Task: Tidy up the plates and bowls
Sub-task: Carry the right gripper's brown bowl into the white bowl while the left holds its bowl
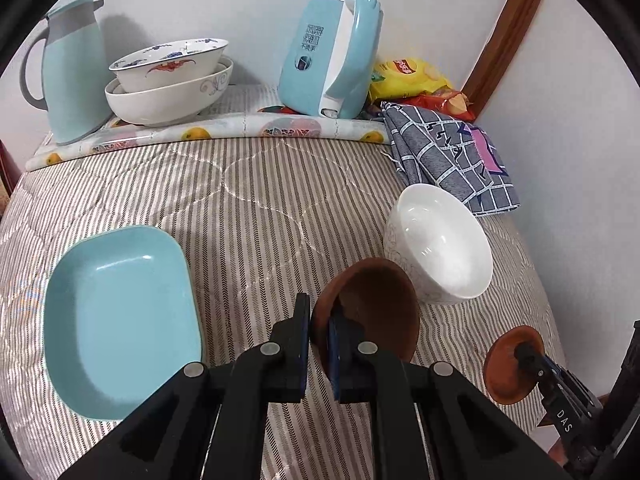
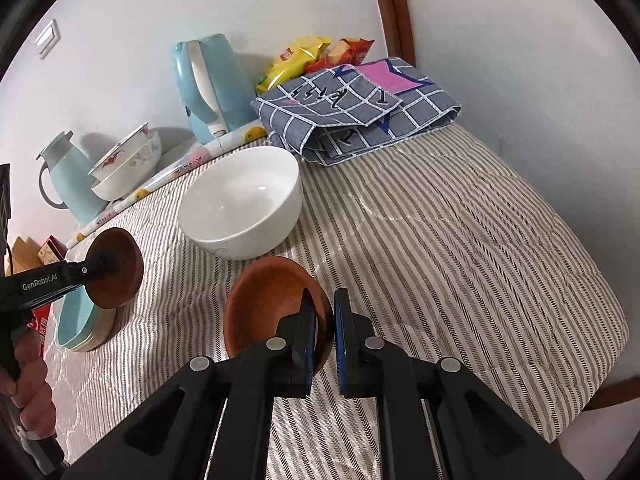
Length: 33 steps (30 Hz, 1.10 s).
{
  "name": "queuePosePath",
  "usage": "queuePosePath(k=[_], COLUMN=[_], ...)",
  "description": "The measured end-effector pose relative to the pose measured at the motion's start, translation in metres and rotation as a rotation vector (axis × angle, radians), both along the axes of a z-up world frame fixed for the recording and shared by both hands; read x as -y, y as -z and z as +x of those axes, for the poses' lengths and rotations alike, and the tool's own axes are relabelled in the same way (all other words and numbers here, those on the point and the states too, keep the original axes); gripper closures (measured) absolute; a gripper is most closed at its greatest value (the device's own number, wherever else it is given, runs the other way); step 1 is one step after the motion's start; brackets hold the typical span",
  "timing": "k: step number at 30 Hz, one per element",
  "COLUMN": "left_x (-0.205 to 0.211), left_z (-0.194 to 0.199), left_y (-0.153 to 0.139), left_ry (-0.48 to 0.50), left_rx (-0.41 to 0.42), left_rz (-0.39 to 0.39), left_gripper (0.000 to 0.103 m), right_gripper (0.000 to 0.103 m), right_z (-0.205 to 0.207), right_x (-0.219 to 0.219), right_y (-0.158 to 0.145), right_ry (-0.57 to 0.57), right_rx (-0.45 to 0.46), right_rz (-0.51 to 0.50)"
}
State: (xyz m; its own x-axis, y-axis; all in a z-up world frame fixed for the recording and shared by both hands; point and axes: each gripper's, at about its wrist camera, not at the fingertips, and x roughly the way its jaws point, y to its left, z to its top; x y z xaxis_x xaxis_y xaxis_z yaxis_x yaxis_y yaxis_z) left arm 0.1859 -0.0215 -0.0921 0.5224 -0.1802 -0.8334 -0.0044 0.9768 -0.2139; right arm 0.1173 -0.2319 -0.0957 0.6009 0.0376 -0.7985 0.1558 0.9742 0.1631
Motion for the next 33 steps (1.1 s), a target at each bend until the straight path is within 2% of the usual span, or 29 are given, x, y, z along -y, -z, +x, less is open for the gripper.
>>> queuePosePath(k=[21, 33], left_x=[-0.008, -0.032], left_z=[-0.015, -0.004], left_y=[-0.032, -0.037], left_ry=[0.002, -0.038], left_rx=[0.062, 0.07], left_rz=[-0.009, -0.005], left_gripper=[0.095, 0.095], right_gripper=[0.094, 0.094], right_z=[-0.007, 0.025], right_x=[-0.011, -0.021], right_y=[-0.037, -0.048], right_ry=[0.001, -0.024], right_rx=[0.067, 0.092], right_rz=[-0.025, -0.045])
